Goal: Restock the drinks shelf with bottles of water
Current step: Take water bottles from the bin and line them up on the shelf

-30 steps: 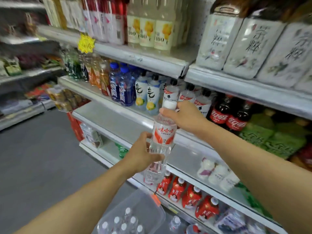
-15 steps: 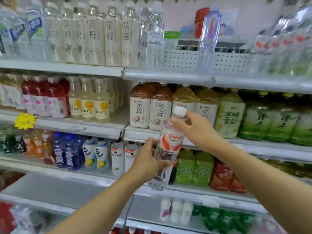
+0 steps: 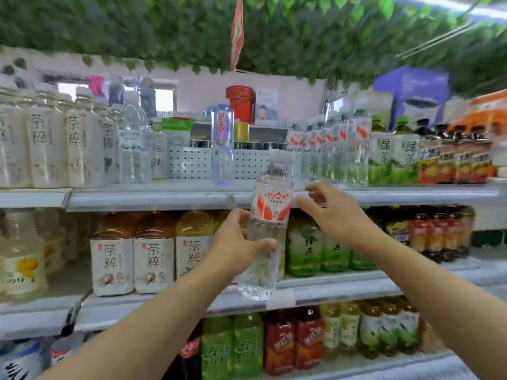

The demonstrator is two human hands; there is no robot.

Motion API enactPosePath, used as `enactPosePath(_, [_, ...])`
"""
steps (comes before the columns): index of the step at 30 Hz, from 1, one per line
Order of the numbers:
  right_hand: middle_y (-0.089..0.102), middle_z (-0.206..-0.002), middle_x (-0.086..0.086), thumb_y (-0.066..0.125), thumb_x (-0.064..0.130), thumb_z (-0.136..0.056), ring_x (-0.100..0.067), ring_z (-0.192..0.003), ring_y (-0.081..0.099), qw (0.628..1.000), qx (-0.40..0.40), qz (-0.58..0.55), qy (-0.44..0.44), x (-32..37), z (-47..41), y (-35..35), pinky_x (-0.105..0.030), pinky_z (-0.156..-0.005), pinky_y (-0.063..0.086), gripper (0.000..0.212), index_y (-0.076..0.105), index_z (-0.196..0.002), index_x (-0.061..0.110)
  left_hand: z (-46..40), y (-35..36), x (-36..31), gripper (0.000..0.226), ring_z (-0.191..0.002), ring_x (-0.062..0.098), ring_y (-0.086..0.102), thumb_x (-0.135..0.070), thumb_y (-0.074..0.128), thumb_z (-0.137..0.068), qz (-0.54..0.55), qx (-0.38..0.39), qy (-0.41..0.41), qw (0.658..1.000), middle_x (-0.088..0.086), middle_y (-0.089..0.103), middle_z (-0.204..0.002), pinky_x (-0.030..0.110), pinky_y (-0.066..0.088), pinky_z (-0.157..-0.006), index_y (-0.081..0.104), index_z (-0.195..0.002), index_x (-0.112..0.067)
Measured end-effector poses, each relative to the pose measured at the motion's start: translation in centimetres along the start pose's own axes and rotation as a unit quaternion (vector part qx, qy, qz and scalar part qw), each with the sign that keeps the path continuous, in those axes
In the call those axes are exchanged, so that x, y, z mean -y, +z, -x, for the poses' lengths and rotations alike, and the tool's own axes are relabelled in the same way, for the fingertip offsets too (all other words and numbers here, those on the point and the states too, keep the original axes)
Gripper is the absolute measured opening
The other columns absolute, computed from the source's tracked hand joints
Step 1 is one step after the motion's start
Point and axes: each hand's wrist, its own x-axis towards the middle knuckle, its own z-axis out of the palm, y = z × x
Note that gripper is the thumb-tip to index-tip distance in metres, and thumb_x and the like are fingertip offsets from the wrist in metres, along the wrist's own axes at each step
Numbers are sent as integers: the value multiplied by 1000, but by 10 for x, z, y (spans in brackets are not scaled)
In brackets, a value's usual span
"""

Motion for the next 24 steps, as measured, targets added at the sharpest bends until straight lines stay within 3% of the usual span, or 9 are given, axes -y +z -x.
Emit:
enactPosePath(3, [49,-135,-4,55,38,-93,-17,-122,46,999,-22,33,7,-28,-22,-20,-28,-94,38,47,44,-133,16,-24,18,-29,53,-93,17,61,-18,78,-73,11,10,14,1000,3,63,-103,27,45,-64,45,-113,-25])
enactPosePath(8, [44,-141,-3,57,30,-93,-20,-128,42,996,-21,86,14,-72,-59,-41,-34,-104,35,50,40,-138,15,-73,50,-73,51,-89,20,62,-17,77,-74,12,-5,52,999,4,63,-104,29,48,-64,47,-115,-22])
enactPosePath(11, [42,-143,-3,57,32,-93,-21,-129,41,996,-18,89,17,-95,-84,-49,-35,-105,34,52,39,-139,16,-107,67,-94,46,-85,14,57,-17,76,-75,24,-19,73,997,-1,60,-97,33,46,-73,47,-111,-22])
enactPosePath(14, [40,-143,-2,58,34,-92,-19,-129,40,996,-5,93,4,-117,-106,-53,-33,-105,32,54,38,-139,17,-141,82,-112,39,-78,9,54,-15,73,-78,35,-37,86,995,-6,57,-88,30,44,-67,46,-107,-22])
enactPosePath(21, [38,-142,1,55,37,-93,-15,-130,35,990,21,126,-64,-153,-141,-42,-30,-106,28,52,37,-138,20,-220,108,-123,44,-92,19,60,-20,73,-79,33,-95,80,992,2,64,-106,34,46,-66,53,-118,-14])
enactPosePath(24, [36,-142,2,51,40,-94,-14,-131,32,985,32,141,-97,-161,-152,-36,-28,-107,27,51,35,-139,20,-249,119,-116,41,-99,24,59,-20,74,-78,27,-108,74,991,5,63,-109,38,45,-71,50,-111,-12])
